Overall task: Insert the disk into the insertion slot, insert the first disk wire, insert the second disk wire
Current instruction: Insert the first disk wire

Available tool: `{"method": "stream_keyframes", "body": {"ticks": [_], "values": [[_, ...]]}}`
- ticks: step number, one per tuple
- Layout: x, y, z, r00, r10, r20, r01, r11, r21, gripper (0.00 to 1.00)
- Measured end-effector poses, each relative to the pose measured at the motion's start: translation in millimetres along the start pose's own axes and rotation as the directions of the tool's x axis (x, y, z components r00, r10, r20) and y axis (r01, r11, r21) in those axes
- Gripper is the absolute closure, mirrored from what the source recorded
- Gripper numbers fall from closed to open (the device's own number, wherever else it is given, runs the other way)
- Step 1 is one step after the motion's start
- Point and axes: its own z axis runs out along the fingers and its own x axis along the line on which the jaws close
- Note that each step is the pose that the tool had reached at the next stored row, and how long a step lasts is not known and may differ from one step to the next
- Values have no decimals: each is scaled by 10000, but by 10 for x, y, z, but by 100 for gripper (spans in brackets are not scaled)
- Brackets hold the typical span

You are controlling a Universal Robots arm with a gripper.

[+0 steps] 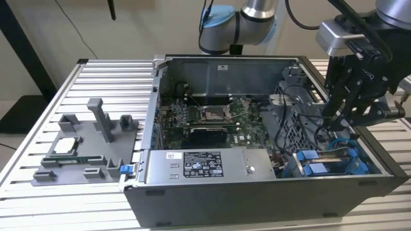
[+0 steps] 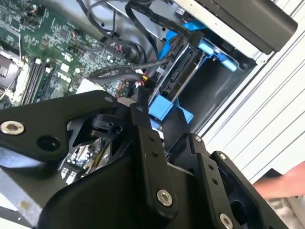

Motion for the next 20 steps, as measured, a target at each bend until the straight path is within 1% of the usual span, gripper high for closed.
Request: {"method": "stream_keyframes", "body": {"ticks": [1,2,4,6,7,9,10,12,13,14,15,17,20], "values": [[-13,3,4,10000,-5,22,5,10000,55,0],[-23,6,9,10000,-11,29,10,9999,127,0],[-35,9,25,10000,-25,31,24,9996,279,0],[-58,19,45,10000,-36,27,35,9992,402,0],[-78,29,54,10000,-40,24,39,9990,440,0],[-117,48,60,10000,-43,22,41,9989,464,0],[-130,52,61,10000,-43,21,42,9989,467,100],[-145,53,63,10000,-45,9,44,9989,470,100],[-147,53,64,10000,-46,-11,47,9989,471,100],[-148,53,63,10000,-48,-40,49,9989,471,100],[-148,54,64,10000,-49,-86,53,9989,471,100],[-148,54,65,9998,-54,-197,63,9989,472,100],[-148,54,68,9990,-64,-433,84,9988,473,100]]}}
